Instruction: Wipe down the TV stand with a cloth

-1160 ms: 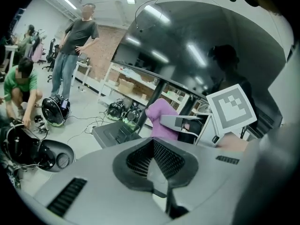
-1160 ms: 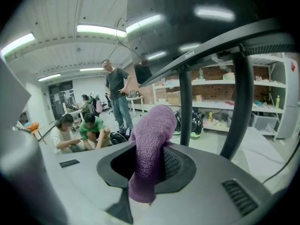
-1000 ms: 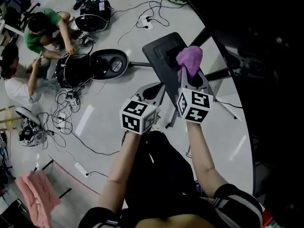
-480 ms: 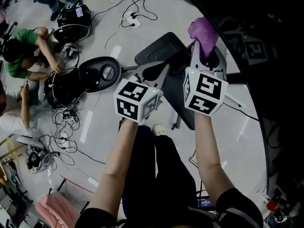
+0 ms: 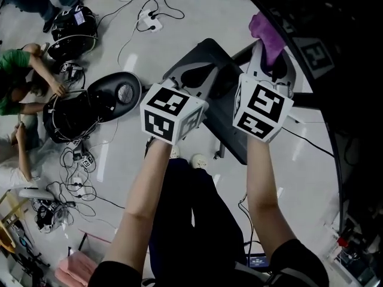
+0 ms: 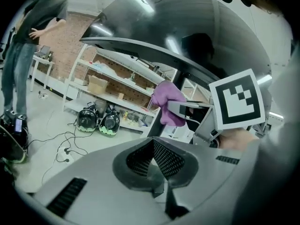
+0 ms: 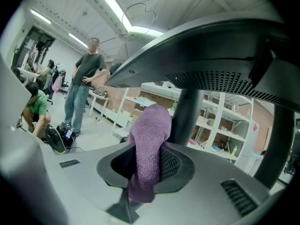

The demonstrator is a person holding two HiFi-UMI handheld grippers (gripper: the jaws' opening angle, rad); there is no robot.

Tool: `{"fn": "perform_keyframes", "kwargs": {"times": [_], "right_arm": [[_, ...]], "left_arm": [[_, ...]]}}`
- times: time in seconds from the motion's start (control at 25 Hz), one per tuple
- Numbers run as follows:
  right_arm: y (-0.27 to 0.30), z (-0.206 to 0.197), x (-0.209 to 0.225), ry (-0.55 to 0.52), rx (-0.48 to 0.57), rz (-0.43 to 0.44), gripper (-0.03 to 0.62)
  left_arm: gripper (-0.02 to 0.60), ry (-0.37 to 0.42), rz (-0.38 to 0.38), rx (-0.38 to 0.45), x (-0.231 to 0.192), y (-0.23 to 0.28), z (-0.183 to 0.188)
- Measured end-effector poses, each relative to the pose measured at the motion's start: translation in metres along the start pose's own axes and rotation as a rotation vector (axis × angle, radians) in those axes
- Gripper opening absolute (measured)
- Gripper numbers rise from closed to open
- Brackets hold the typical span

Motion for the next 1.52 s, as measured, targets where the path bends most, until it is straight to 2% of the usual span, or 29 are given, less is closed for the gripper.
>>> {"fn": "perform_keyframes", "kwargs": {"times": [0.2, 0.44, 0.64, 1.12, 1.36, 1.52], "right_arm": [[0.007, -0.008, 0.007, -0.020, -0.024, -0.029, 0.100], [0.018, -0.038, 0.009, -0.024, -0.072, 0.005, 0.100], [0.025, -0.072, 0.014, 0.013, -0.142, 0.068, 0.100], [0.049, -0.153, 0.011, 0.134, -0.344, 0.303, 0.100], [0.057, -0.180, 0.010, 0.171, -0.458, 0.397, 0.100], [0.049, -0.191, 0.006, 0.174, -0.492, 0.421, 0.100]], "left_arm": [[0.005, -0.003, -0.004, -0.034, -0.005, 0.010, -0.016], [0.005, 0.012, 0.009, -0.069, -0.008, 0.016, -0.042], [0.005, -0.001, 0.026, -0.098, -0.013, 0.018, -0.061], [0.005, -0.022, 0.080, -0.125, -0.023, 0.015, -0.097], [0.005, -0.029, 0.094, -0.137, -0.024, 0.012, -0.106], [0.005, -0.032, 0.102, -0.136, -0.022, 0.008, -0.109]]}}
Point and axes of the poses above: the fingertips, and each gripper's own axes: y forward along the fingers, x to its right, z out of its top, the point moved 6 cm from there along -y, backward along the fingers, and after that the axes turned 13 degrees about z, right-handed, at the moved point
